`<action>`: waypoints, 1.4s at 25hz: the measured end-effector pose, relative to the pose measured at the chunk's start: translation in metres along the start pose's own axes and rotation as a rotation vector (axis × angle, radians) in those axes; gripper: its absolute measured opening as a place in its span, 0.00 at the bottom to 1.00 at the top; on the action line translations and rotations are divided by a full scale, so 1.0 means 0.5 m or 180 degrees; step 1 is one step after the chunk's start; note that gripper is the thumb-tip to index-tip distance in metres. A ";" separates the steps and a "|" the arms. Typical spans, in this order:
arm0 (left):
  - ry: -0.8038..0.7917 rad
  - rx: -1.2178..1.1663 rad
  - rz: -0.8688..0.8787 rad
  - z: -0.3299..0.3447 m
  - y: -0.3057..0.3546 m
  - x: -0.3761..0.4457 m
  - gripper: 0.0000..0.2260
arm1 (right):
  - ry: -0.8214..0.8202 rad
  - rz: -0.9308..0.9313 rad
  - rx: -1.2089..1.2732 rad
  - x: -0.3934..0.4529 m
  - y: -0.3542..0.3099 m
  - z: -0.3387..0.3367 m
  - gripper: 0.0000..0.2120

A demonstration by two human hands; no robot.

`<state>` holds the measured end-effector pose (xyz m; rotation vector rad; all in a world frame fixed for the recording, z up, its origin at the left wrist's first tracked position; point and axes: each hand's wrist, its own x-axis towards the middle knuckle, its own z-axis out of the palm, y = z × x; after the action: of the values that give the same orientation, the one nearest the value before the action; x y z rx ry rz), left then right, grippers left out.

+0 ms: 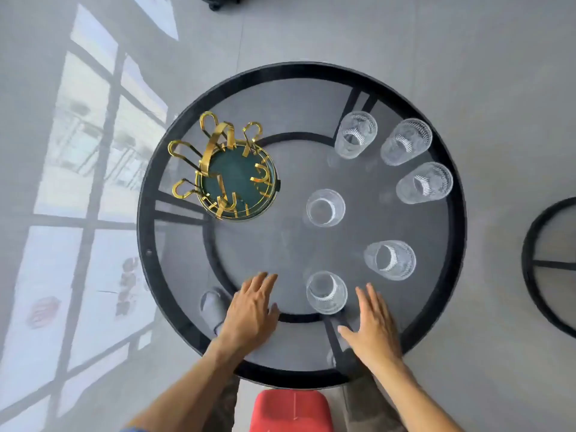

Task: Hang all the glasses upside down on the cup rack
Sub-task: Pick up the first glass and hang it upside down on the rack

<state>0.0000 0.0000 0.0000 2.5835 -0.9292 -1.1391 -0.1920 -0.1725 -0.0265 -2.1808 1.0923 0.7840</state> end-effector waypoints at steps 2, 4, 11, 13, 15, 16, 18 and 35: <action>0.0278 0.0432 0.0287 0.063 -0.039 0.052 0.29 | 0.0389 -0.0324 -0.0157 0.044 0.012 0.053 0.44; 0.0449 0.0852 0.0573 0.106 -0.077 0.094 0.31 | 0.0799 -0.0649 -0.0296 0.079 0.033 0.101 0.46; 0.1104 0.1392 0.1034 0.207 -0.127 0.138 0.35 | 0.1925 -0.1260 -0.0547 0.119 0.067 0.194 0.50; 0.1257 0.1373 0.1120 0.205 -0.128 0.138 0.34 | 0.1998 -0.1375 -0.0551 0.120 0.066 0.193 0.48; 0.1384 0.1417 0.1172 0.217 -0.135 0.137 0.32 | 0.2097 -0.1412 -0.0632 0.122 0.073 0.207 0.44; 0.1442 0.1418 0.1203 0.221 -0.141 0.139 0.32 | 0.2163 -0.1434 -0.0660 0.127 0.077 0.213 0.42; 0.1602 0.1429 0.1261 0.231 -0.149 0.140 0.31 | 0.2269 -0.1434 -0.0695 0.136 0.080 0.221 0.40; 0.2030 0.0877 0.1212 0.262 -0.147 0.110 0.29 | 0.2213 -0.1324 -0.0324 0.104 0.077 0.225 0.43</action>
<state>-0.0305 0.0367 -0.1528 2.5320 -1.3748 -0.0750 -0.2263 -0.1383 -0.1472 -2.7241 0.8422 -0.1275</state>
